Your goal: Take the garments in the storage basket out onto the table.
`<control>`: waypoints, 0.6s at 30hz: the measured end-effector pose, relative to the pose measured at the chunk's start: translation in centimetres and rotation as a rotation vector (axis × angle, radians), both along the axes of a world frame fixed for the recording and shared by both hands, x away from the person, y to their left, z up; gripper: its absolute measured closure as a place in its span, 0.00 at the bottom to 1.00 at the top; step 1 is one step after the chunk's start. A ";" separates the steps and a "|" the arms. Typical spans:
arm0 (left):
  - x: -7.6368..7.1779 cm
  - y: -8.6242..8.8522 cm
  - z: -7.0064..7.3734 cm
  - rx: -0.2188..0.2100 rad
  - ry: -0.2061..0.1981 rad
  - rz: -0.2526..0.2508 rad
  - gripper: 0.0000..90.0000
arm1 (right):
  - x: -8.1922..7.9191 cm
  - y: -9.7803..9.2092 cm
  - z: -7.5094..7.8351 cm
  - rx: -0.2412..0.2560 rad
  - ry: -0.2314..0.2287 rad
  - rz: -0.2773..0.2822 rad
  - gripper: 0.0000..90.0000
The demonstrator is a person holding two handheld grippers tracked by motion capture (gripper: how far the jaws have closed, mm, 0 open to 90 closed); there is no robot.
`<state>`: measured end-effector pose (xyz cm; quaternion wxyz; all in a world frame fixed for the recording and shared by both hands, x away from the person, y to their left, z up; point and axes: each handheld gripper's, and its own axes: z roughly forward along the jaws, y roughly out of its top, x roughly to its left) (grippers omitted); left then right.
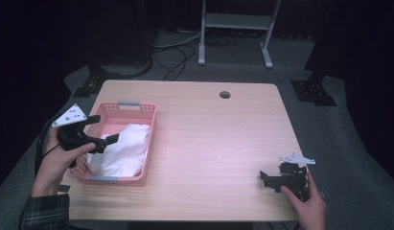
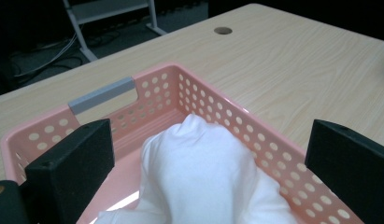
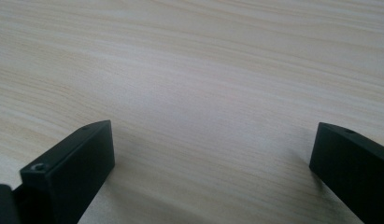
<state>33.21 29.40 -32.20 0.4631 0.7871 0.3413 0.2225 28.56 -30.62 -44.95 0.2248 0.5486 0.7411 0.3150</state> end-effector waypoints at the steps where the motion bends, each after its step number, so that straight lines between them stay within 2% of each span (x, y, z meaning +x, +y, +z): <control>1: 0.1 0.0 -0.1 0.006 0.006 0.000 0.01 | 0.0 0.0 0.0 0.000 0.000 0.000 0.00; 9: 0.5 -0.3 -0.6 0.050 0.036 0.003 0.01 | 0.0 0.0 0.0 0.000 0.000 0.000 0.00; 18: 0.9 -0.9 -1.6 0.090 0.074 -0.018 0.01 | 0.0 0.0 0.0 0.000 0.000 0.000 0.00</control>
